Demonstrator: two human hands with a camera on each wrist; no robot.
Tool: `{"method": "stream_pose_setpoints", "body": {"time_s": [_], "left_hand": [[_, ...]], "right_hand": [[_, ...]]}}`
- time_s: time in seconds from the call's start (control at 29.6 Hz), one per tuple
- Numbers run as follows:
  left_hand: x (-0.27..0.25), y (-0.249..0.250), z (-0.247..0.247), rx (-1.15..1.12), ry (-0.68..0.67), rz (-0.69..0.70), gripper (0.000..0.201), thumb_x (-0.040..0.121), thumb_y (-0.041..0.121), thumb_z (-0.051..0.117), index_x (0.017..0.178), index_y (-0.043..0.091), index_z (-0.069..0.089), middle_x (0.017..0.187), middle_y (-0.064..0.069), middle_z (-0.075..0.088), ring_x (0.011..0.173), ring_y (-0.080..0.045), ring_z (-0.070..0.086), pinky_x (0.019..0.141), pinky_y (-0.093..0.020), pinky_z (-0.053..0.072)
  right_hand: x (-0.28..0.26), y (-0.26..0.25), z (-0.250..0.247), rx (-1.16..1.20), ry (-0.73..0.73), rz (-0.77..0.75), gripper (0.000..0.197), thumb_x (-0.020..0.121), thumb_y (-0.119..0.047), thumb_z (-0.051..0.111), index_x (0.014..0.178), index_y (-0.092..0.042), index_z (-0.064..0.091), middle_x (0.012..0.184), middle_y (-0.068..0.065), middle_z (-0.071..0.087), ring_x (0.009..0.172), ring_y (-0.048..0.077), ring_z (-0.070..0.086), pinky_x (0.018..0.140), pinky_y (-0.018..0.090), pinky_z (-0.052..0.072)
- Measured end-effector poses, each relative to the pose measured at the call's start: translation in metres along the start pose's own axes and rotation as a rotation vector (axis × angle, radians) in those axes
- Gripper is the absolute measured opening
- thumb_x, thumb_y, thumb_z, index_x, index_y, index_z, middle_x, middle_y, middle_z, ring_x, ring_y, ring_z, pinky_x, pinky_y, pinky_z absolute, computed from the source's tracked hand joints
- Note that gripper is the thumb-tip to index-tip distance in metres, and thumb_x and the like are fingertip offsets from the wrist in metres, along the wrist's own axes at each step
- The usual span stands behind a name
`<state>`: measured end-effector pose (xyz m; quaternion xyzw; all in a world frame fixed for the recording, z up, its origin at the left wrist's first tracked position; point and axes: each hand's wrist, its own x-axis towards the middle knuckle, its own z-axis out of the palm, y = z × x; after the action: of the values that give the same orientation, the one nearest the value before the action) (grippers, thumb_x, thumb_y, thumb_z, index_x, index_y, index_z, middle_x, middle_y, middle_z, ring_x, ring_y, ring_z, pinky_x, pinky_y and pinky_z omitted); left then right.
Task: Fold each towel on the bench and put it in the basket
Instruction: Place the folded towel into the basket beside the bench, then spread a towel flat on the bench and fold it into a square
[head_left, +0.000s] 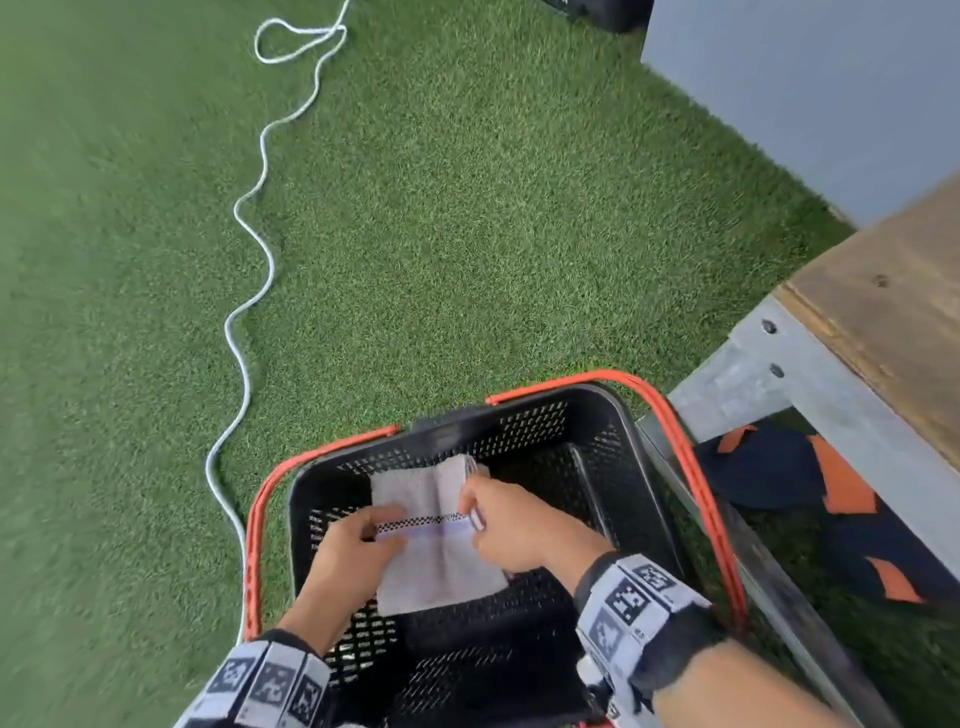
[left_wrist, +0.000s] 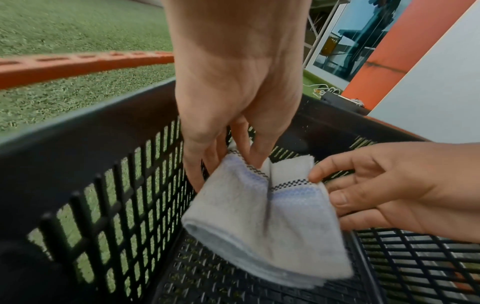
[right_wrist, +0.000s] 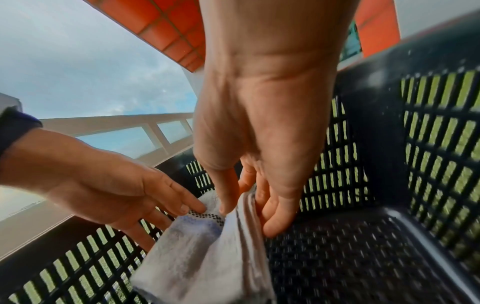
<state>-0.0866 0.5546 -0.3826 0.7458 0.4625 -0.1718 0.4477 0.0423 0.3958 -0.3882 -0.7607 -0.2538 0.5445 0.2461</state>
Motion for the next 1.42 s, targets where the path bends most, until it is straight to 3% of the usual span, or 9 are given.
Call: {"method": "stream_pose_setpoints", "body": {"time_s": [0.1,0.24,0.4,0.54,0.67,0.74,0.91,1.11,1.42], "left_hand": [[0.006,-0.004,0.006,0.035,0.006,-0.034,0.036,0.092,0.008,0.064,0.126,0.02,0.067,0.13,0.008,0.062,0.11,-0.009,0.056,0.093,-0.025,0.047],[0.009,-0.006,0.012,0.077,0.015,-0.06,0.041,0.093,0.008,0.06,0.133,0.016,0.061,0.12,0.008,0.065,0.076,0.007,0.053,0.056,-0.005,0.039],[0.009,-0.001,0.016,0.221,0.089,-0.043,0.043,0.092,0.013,0.063,0.134,0.014,0.058,0.128,-0.002,0.062,0.089,-0.015,0.063,0.073,-0.021,0.047],[0.015,0.004,0.02,0.213,0.051,-0.028,0.05,0.095,0.019,0.06,0.143,0.014,0.047,0.134,-0.011,0.054,0.072,-0.01,0.061,0.053,-0.016,0.048],[0.017,0.01,0.022,0.16,-0.134,-0.098,0.062,0.101,0.021,0.052,0.157,0.018,0.025,0.151,-0.006,0.045,0.074,0.0,0.051,0.061,-0.014,0.042],[0.015,0.014,0.022,0.148,-0.162,-0.1,0.062,0.101,0.023,0.052,0.157,0.017,0.025,0.157,-0.005,0.038,0.115,-0.016,0.058,0.093,-0.028,0.048],[0.008,0.028,0.017,0.131,-0.141,-0.033,0.047,0.099,0.021,0.055,0.144,0.01,0.049,0.146,-0.009,0.051,0.133,-0.026,0.048,0.107,-0.035,0.04],[-0.021,0.099,-0.008,0.143,-0.264,0.226,0.016,0.1,0.028,0.054,0.109,0.026,0.067,0.101,0.005,0.072,0.083,-0.011,0.071,0.083,-0.039,0.058],[-0.123,0.239,-0.075,0.282,-0.262,0.68,0.02,0.101,0.031,0.051,0.112,0.021,0.064,0.103,0.004,0.07,0.088,-0.011,0.068,0.076,-0.023,0.053]], "right_hand": [[0.013,0.0,0.001,-0.036,-0.097,0.05,0.039,0.096,-0.007,0.048,0.133,-0.021,0.047,0.115,0.005,0.054,0.101,0.026,0.059,0.083,0.037,0.052],[0.023,-0.001,0.002,-0.166,-0.164,0.079,0.048,0.096,-0.012,0.047,0.143,-0.018,0.044,0.136,0.011,0.053,0.119,0.032,0.056,0.101,0.045,0.048],[0.024,0.006,0.001,-0.314,-0.036,0.106,0.048,0.089,-0.005,0.05,0.137,-0.014,0.048,0.137,0.01,0.045,0.125,0.033,0.048,0.104,0.051,0.045],[0.026,0.006,-0.003,-0.346,0.013,0.041,0.051,0.091,-0.003,0.05,0.14,-0.015,0.049,0.141,0.005,0.044,0.131,0.03,0.046,0.108,0.048,0.041],[0.028,0.009,0.001,-0.316,-0.145,0.08,0.071,0.091,-0.005,0.043,0.158,-0.021,0.025,0.165,0.002,0.024,0.148,0.028,0.031,0.12,0.046,0.03],[0.026,0.009,-0.002,-0.258,-0.142,0.099,0.07,0.093,-0.01,0.043,0.158,-0.024,0.023,0.165,0.003,0.025,0.146,0.029,0.034,0.119,0.045,0.032],[-0.008,-0.013,-0.028,-0.087,0.144,-0.041,0.039,0.1,-0.023,0.046,0.138,-0.022,0.054,0.132,0.004,0.062,0.081,0.014,0.061,0.079,0.031,0.049],[-0.085,-0.047,-0.073,-0.16,0.491,-0.07,0.021,0.098,-0.035,0.047,0.098,-0.026,0.066,0.102,-0.005,0.071,0.086,0.018,0.067,0.073,0.036,0.057],[-0.219,-0.095,-0.133,0.01,1.005,-0.094,0.018,0.091,-0.037,0.055,0.083,-0.026,0.066,0.081,-0.012,0.07,0.075,0.013,0.066,0.073,0.035,0.055]]}}
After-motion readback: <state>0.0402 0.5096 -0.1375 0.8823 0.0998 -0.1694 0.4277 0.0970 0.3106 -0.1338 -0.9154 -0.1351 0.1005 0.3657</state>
